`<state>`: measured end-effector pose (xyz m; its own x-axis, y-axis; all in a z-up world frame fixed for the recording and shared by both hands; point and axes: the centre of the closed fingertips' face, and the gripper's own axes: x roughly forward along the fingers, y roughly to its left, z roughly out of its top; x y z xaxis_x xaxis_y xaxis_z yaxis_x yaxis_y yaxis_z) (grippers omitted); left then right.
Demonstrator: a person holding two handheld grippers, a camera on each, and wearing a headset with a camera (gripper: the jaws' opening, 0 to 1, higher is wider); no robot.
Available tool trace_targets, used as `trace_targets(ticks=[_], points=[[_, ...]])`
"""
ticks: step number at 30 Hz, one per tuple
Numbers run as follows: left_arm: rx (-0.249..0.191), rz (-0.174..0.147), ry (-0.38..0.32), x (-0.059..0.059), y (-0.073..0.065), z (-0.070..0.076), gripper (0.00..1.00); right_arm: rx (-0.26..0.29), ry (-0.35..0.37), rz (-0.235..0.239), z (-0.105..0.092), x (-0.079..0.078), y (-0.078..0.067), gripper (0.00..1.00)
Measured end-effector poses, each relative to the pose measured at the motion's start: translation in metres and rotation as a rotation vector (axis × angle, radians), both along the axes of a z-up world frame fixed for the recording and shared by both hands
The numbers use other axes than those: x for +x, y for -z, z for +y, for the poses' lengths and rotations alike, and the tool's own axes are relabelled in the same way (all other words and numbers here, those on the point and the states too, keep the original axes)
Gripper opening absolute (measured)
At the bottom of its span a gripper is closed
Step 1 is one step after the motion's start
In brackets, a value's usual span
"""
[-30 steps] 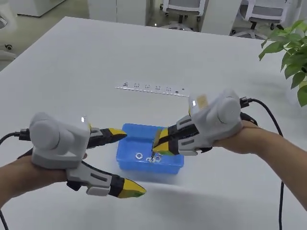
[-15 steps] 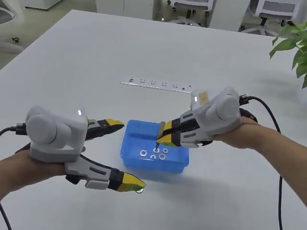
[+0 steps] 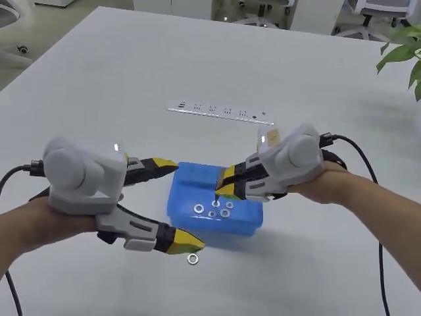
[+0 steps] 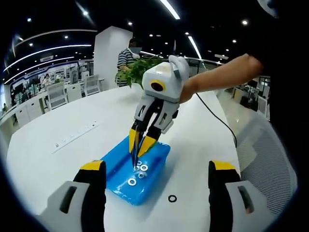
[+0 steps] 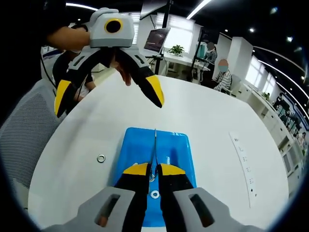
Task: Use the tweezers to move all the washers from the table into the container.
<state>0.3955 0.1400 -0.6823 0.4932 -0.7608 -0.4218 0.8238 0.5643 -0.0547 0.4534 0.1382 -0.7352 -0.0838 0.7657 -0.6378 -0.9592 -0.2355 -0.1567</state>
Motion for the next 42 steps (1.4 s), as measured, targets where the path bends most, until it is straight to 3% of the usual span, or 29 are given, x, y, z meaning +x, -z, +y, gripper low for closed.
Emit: trace_targets(ticks=[6,11,19,24,29,42], points=[[0.004,-0.008,0.022,0.01,-0.001,-0.002,0.81,-0.008,0.0,0.005,0.001,0.002,0.008,0.08],[0.02,-0.017,0.054,0.018,0.001,-0.006,0.64,-0.012,-0.002,0.0,0.001,0.003,0.011,0.08],[0.09,-0.039,0.096,0.039,0.008,-0.014,0.43,-0.018,-0.006,-0.003,-0.001,0.004,0.014,0.08],[0.118,-0.055,0.125,0.046,0.009,-0.019,0.29,-0.021,-0.013,-0.006,-0.002,0.002,0.014,0.08],[0.156,-0.073,0.147,0.052,0.013,-0.023,0.21,-0.023,-0.021,-0.009,-0.002,0.001,0.014,0.08],[0.196,-0.114,0.172,0.06,0.014,-0.029,0.07,-0.028,-0.034,-0.034,-0.004,0.001,0.013,0.09]])
